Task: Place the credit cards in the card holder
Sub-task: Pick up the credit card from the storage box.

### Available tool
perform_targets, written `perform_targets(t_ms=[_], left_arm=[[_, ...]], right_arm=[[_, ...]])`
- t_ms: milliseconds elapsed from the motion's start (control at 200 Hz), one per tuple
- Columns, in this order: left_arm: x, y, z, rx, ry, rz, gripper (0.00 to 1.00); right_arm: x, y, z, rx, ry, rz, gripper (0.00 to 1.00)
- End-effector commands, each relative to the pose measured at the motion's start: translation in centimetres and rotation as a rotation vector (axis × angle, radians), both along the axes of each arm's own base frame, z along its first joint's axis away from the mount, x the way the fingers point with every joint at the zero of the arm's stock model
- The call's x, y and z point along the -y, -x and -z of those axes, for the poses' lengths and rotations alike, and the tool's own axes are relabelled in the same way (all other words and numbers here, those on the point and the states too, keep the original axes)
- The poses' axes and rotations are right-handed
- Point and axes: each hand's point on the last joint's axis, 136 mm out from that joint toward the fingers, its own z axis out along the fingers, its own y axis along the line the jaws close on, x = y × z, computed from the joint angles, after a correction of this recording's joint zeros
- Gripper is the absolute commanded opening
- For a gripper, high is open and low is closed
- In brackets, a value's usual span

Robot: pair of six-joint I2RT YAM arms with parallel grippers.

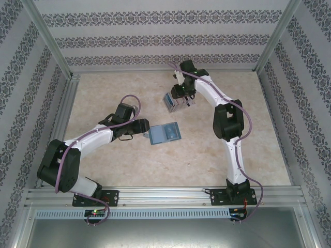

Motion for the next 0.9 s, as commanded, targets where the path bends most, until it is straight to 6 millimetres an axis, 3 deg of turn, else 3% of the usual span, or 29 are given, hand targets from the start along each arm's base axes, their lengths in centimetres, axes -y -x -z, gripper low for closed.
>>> perform_targets(t_ms=[0, 205, 480, 894], left_arm=[[-0.2, -0.5, -0.7, 0.021, 0.019, -0.018, 0.69], [-0.2, -0.6, -0.9, 0.028, 0.021, -0.017, 0.69], [0.1, -0.8, -0.9, 0.025, 0.025, -0.011, 0.69], [0.0, -0.7, -0.8, 0.023, 0.023, -0.011, 0.70]], right_arm=[[0.1, 0.1, 1.6, -0.029, 0.044, 0.002, 0.49], [0.9, 0.0, 2.1, -0.017, 0.110, 0.017, 0.50], [-2.1, 0.8, 0.6, -0.027, -0.018, -0.040, 0.49], [-2.9, 1.0, -2.0, 0.015, -0.036, -0.056, 0.48]])
